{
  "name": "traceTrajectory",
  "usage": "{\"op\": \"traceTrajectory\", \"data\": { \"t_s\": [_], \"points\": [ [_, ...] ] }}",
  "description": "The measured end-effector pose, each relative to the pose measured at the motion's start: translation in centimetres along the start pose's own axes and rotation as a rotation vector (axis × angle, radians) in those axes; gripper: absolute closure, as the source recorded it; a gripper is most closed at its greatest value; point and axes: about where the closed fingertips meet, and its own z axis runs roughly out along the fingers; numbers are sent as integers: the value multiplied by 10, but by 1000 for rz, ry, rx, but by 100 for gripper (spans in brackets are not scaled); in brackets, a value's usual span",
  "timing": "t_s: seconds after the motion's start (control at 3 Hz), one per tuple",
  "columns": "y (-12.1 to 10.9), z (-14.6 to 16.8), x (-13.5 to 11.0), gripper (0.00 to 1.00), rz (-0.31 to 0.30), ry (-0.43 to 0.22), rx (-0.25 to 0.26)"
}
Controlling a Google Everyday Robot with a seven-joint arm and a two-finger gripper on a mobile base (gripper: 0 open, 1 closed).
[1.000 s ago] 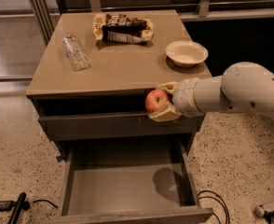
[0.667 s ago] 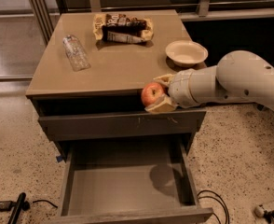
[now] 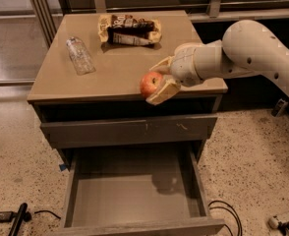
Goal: Pick apple from middle drawer and place on counter
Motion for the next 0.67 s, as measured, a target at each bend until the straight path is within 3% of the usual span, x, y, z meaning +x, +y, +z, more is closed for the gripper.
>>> {"op": "traceTrajectory", "data": {
  "t_s": [0.33,0.67],
  "points": [
    [-14,0,-22,100,-30,-25,-16],
    [-21,7,-22,100,-31,-20,-14]
  ]
}}
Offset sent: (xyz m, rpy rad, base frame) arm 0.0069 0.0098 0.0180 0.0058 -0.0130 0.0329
